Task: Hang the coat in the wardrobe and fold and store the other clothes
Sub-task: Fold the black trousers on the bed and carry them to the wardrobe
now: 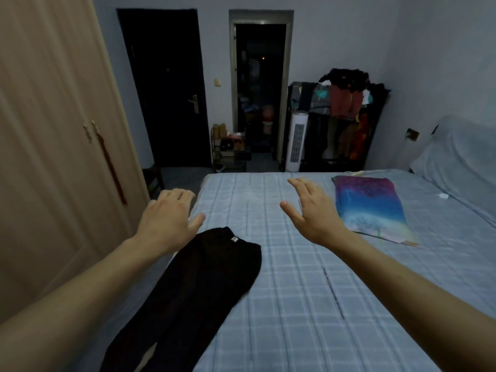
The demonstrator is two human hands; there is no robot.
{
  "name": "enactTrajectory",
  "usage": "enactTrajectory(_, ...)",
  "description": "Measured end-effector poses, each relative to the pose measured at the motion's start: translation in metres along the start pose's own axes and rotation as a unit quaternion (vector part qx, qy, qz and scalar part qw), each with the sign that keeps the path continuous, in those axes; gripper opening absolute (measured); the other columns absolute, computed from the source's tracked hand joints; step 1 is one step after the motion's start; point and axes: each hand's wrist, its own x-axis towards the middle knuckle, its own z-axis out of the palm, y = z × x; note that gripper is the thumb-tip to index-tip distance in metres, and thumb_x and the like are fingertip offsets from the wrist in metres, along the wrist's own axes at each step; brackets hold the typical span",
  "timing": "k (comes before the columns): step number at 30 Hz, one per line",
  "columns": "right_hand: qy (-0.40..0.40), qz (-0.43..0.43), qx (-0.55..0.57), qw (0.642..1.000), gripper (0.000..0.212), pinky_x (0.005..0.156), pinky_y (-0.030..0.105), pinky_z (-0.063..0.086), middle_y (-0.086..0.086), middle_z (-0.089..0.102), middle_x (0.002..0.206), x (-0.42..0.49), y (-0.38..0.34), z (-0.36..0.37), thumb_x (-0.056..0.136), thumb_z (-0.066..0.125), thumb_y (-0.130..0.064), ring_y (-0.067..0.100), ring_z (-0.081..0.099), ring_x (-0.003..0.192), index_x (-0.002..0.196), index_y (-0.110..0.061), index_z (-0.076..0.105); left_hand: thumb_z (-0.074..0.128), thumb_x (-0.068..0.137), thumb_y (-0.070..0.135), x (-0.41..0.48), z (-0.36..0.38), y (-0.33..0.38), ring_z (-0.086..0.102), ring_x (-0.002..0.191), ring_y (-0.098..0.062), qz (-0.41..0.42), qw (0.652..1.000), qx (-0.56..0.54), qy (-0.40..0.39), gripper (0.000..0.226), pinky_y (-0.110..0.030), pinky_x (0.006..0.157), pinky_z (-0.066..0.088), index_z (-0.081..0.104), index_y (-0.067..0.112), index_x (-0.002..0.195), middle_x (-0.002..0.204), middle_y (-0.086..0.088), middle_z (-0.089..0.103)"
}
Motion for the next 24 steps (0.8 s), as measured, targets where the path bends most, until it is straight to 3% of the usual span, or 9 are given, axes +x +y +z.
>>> enactTrajectory(9,-0.019,0.009,0.052,0.998,0.063,0.116,0.044,0.027,0.009,0.039,0.153,0.046,0.066,0.033,0.099,0.046,-0.048,0.026,0.032,0.142,0.150,-0.014,0.034,0.050,0.094,0.052,0.042,0.029,0.034,0.043,0.130,-0.024,-0.019,0.999,0.034,-0.036,0.056,-0.044,0.100,0.043,0.047,0.016,0.138,0.141,-0.002,0.050)
enactTrajectory(24,-0.096,0.020,0.066,0.993,0.063,0.117,0.042,0.024,0.006,0.035,0.155,0.091,0.078,0.127,0.100,0.045,-0.047,0.023,0.027,0.145,0.152,-0.016,0.030,0.047,0.094,0.055,0.088,0.112,-0.018,0.045,0.125,-0.022,-0.058,0.993,0.013,-0.106,0.054,-0.042,0.099,0.043,0.046,0.020,0.136,0.138,-0.001,0.049)
